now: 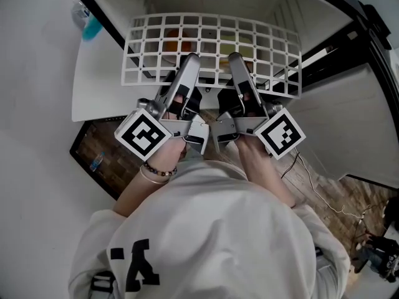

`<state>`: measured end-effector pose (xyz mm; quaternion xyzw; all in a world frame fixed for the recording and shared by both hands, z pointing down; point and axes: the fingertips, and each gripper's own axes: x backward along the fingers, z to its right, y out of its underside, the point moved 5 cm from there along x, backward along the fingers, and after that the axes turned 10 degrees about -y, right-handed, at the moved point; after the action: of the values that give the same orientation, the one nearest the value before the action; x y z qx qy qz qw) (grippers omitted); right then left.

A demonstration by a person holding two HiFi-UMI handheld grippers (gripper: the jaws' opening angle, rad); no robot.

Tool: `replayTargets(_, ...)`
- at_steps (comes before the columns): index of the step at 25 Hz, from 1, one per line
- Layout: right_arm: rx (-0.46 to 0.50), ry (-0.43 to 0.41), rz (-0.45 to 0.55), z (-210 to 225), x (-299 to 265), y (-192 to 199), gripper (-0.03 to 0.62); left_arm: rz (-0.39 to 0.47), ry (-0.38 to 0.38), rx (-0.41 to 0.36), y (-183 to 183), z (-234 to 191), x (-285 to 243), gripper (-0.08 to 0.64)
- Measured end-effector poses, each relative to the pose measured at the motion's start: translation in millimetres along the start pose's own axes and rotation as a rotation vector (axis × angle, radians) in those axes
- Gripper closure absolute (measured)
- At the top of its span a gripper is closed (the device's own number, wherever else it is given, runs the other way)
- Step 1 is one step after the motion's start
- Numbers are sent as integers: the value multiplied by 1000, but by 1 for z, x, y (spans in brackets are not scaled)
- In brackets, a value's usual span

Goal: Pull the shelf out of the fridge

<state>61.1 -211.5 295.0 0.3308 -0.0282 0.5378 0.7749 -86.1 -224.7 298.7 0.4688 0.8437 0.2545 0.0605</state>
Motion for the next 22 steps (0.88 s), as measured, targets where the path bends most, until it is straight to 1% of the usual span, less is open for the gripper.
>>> replayTargets(3,-11,1,0,2,0,1,494,1,-7,-1,0,-2,-1,459)
replayTargets(8,-26,-3,-7,-4,10,6,502,9,-16,0,5,1,12,470)
replayTargets(12,-45,5,-7,5,5,6,506,11,-26,3,4,-6,6,471)
replayTargets(15,-41,-1,-8,-6,16,8,508,14,-28,-3,9,1,19,472)
replayTargets(18,-38,-6,-8,-13,23,10,511,9,-29,-27,11,5,28,476)
replayTargets(22,-44,-11,-10,-17,31,14,514,15,-19,-6,16,7,36,477)
